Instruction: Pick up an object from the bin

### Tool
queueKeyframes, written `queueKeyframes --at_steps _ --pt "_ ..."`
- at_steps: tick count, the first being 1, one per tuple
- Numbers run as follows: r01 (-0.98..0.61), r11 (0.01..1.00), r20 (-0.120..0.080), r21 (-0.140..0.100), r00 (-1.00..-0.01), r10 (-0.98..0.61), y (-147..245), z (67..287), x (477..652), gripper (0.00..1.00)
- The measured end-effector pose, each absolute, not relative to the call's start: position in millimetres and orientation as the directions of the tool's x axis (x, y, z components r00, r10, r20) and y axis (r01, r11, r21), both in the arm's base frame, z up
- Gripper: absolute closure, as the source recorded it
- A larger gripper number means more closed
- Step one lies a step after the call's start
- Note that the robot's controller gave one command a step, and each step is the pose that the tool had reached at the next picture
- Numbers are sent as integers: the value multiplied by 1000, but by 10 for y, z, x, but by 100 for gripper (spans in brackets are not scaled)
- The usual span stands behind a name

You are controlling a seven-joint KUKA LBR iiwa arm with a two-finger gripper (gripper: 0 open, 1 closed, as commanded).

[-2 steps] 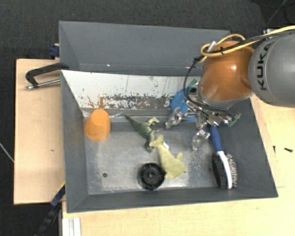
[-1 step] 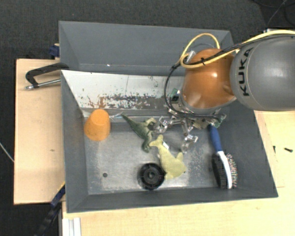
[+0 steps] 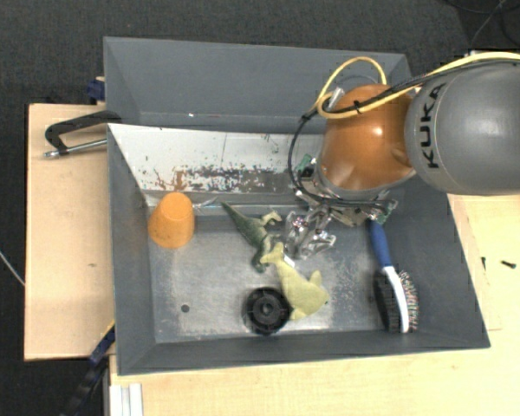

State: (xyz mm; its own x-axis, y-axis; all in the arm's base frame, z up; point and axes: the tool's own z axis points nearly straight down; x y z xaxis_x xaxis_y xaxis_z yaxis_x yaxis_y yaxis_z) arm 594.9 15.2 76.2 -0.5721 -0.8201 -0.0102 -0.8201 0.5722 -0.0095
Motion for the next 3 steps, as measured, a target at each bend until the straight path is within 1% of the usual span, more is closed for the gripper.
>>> queueKeyframes --at_steps 1,2,3 --pt "-820 572 -2 -6 -572 -820 129 740 5930 0" --pt "-923 385 -5 -9 -385 -923 654 740 5869 0" --pt "-922 386 -8 -10 -386 -922 659 763 5879 100"
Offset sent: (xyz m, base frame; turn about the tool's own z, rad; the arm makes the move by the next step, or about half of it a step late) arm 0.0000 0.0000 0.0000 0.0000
